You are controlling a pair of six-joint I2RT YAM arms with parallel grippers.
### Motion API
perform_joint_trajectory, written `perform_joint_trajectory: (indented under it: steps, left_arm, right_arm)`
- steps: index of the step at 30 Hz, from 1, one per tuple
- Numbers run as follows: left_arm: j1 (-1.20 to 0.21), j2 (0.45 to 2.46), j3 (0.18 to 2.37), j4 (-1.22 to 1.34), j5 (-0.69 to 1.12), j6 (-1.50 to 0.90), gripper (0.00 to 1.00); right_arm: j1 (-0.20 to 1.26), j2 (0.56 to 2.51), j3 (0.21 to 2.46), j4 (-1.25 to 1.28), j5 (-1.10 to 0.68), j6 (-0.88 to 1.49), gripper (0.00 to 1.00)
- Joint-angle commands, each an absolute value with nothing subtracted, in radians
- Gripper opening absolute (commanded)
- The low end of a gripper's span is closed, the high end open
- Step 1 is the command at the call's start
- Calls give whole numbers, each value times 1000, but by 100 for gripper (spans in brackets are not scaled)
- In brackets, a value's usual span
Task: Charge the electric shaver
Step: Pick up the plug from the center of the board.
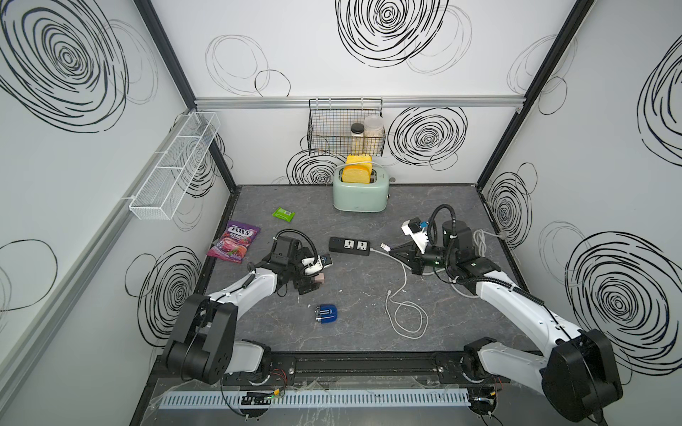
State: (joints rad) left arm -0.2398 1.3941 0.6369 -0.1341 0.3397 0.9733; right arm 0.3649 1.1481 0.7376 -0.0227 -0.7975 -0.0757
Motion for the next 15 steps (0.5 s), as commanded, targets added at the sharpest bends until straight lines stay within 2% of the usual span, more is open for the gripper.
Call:
perform_joint_trajectory:
  steps: [1,15]
  left_arm:
    - [-247,1423,648,-149,342,1015,97]
    - [-274,1477,669,-215,339,1044,56]
  right_arm:
    - [361,1143,732,-8,-809,-97,0]
    - [357,1121,717,4,-784,-104,0]
